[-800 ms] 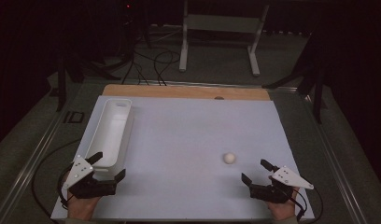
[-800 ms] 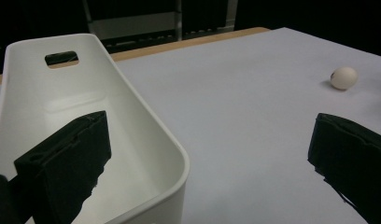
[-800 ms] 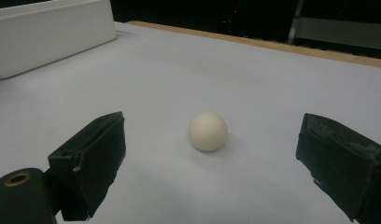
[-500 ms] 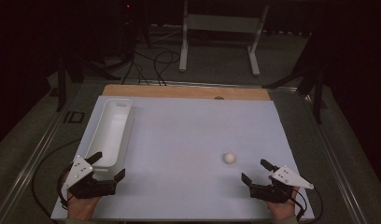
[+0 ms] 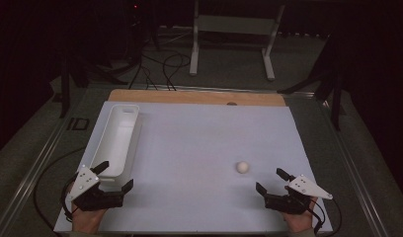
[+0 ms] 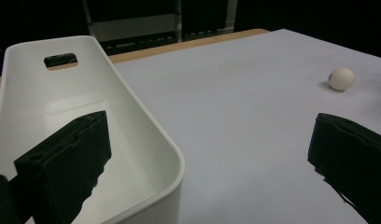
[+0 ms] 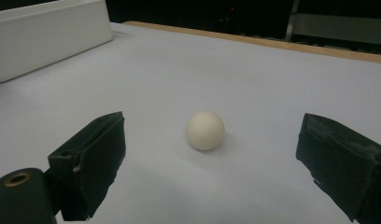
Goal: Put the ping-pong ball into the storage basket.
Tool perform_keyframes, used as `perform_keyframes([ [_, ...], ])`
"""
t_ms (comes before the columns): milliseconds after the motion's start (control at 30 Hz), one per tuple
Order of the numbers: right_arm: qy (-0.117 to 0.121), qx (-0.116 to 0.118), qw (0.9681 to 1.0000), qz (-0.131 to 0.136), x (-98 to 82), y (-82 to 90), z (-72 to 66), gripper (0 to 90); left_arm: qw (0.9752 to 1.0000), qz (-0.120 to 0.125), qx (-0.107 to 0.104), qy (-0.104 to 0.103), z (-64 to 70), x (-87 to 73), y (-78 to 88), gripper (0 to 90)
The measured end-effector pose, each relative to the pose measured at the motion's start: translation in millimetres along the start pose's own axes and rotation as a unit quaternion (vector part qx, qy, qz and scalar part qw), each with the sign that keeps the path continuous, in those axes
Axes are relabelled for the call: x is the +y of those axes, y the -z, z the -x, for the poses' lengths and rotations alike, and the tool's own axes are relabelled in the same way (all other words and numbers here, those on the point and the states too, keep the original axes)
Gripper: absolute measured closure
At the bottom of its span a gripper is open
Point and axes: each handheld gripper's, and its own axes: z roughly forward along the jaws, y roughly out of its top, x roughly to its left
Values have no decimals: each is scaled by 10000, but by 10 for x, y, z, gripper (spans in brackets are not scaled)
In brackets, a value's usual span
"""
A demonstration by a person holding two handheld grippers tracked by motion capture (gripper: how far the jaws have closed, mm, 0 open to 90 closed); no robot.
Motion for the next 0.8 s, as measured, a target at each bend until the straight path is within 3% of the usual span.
perform_keyframes([
  [800,-117,-22,9999,-57,172,26,30,80,10000,-2,-38,-50,47,1,-34,0],
])
